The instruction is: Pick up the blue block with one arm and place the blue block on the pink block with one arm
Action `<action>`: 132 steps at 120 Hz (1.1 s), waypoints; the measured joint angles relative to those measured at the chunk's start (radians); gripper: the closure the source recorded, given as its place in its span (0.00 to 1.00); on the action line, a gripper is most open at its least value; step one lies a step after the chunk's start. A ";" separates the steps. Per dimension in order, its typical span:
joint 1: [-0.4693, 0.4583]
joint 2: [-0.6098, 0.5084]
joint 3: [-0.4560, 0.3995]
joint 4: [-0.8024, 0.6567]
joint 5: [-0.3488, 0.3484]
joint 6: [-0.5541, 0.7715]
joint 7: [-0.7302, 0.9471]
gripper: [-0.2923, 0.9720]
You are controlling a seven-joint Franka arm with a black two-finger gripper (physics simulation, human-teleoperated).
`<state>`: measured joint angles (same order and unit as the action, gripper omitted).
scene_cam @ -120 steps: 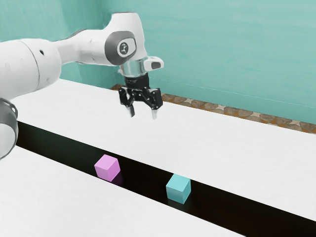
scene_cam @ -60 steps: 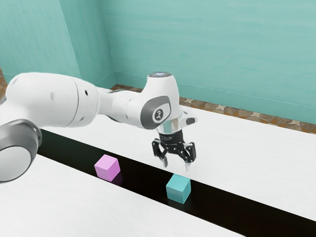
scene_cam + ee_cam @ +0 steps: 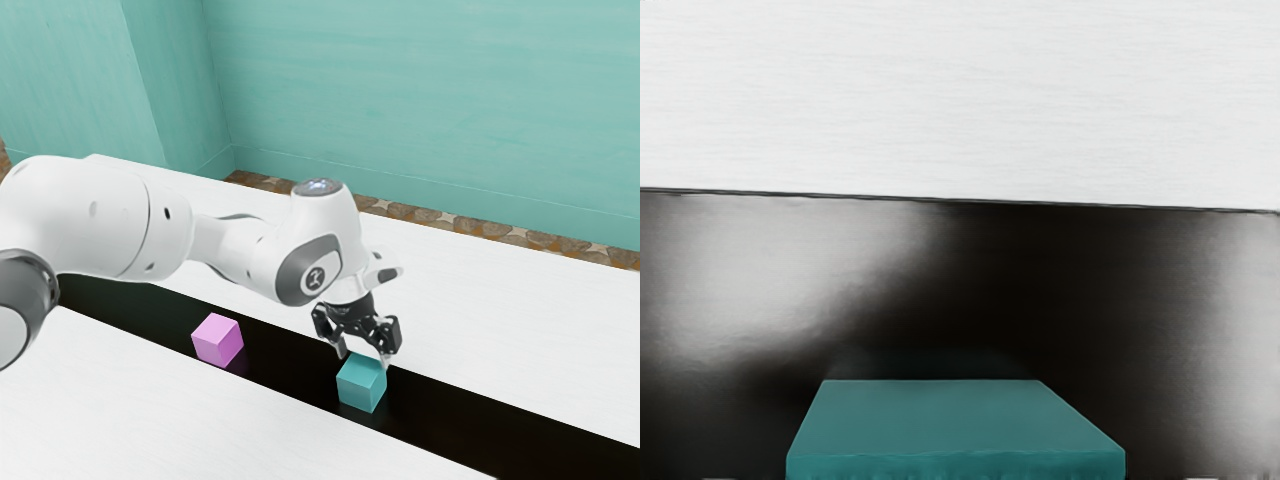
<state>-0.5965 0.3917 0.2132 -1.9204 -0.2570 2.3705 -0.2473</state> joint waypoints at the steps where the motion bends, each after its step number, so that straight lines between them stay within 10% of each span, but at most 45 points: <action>1: -0.001 -0.001 0.000 -0.002 0.001 0.002 0.001 0.33; 132: -0.028 -0.015 0.027 -0.074 0.032 0.067 -0.037 0.50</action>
<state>-0.6243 0.3766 0.2402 -1.9944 -0.2250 2.4380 -0.2848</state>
